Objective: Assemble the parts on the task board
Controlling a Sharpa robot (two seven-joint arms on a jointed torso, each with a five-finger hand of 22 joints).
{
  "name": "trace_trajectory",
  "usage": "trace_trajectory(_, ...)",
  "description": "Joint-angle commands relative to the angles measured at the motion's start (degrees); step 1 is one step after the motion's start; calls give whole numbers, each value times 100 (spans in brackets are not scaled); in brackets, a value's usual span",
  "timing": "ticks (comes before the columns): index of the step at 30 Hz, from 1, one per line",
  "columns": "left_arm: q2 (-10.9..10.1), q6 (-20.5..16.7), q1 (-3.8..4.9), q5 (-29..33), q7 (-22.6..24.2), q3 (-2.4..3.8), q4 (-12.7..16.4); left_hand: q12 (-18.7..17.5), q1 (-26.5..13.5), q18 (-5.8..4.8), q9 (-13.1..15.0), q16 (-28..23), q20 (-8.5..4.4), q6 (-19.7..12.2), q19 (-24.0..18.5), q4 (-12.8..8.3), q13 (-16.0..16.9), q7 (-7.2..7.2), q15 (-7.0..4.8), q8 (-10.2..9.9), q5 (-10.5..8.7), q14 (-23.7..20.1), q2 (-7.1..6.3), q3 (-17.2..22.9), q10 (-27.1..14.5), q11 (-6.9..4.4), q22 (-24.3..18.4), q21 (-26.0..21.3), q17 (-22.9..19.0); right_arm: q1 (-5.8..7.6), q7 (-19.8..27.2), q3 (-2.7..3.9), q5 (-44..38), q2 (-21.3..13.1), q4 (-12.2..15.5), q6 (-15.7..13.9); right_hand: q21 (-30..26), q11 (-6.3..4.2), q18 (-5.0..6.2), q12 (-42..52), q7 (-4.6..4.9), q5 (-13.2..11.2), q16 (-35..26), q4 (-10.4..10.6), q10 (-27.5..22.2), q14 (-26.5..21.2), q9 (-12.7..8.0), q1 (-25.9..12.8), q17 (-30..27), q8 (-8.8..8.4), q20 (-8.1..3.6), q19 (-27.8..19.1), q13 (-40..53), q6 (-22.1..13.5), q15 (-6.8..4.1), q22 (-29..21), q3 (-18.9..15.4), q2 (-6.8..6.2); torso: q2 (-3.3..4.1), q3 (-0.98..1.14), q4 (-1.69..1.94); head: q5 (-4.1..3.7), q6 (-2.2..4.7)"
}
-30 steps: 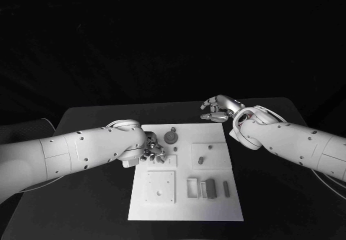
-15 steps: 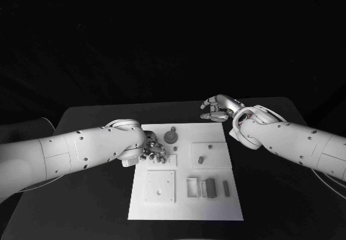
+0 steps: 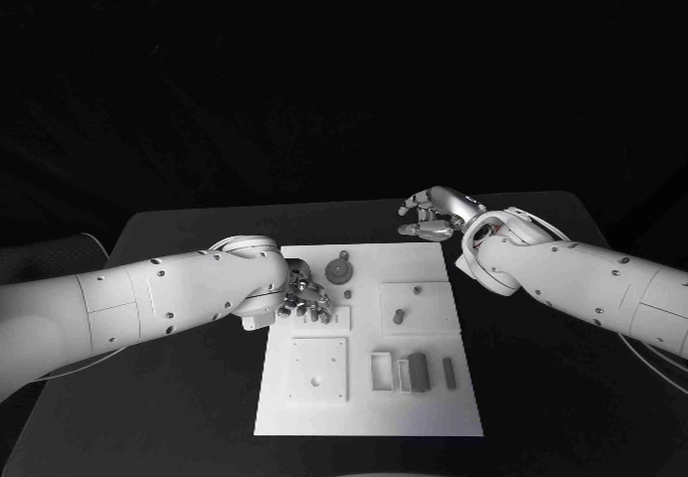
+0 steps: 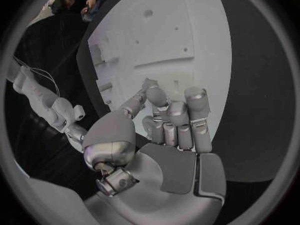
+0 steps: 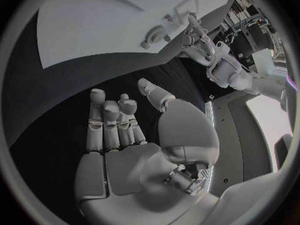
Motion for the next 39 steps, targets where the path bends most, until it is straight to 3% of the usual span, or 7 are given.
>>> trace_trajectory(1,8,-2,0,0,79,2,4,25,65,98,-2,34,5,-19,-29,-55,-6,34,-21,-10,-14,-20,1,-10,-24,-1,94,11,1,-3,39,2,-51,-1,10,38,-25,-18,83,2,23,25,4,25,-25,7,-9,47,-7,21,13,-33,-7,4,-52,42,-6,4,0,2,3,-3,-2)
trace_trajectory(15,31,-138,-9,-123,134,2,11,60,528,104,-23,38,22,-67,-19,-430,-32,57,-7,-35,104,-31,64,83,-47,18,84,18,-5,-3,45,2,-50,-2,31,36,-25,-18,84,4,24,25,6,36,-24,8,-12,37,-8,20,14,-31,-10,2,-52,42,-10,6,0,-1,3,-12,-6)
trace_trajectory(29,41,-327,-22,-128,208,2,26,72,569,103,-51,39,27,-119,-20,-447,-37,82,9,-80,128,-37,45,81,-46,41,80,13,-5,-3,42,2,-50,-10,46,36,-25,-18,83,6,24,28,7,44,-24,8,-14,33,-9,22,14,-31,-13,3,-52,42,-10,9,0,-1,5,-20,-11)
trace_trajectory(39,34,-421,-27,-128,241,3,30,87,479,103,-73,42,32,-106,-10,-341,-47,88,18,-99,113,-33,-91,30,-46,48,71,4,-5,-3,41,2,-50,-12,52,41,-25,-18,83,8,24,31,8,50,-24,8,-15,30,-10,22,14,-30,-15,2,-52,42,-10,12,-2,3,4,-22,-4)
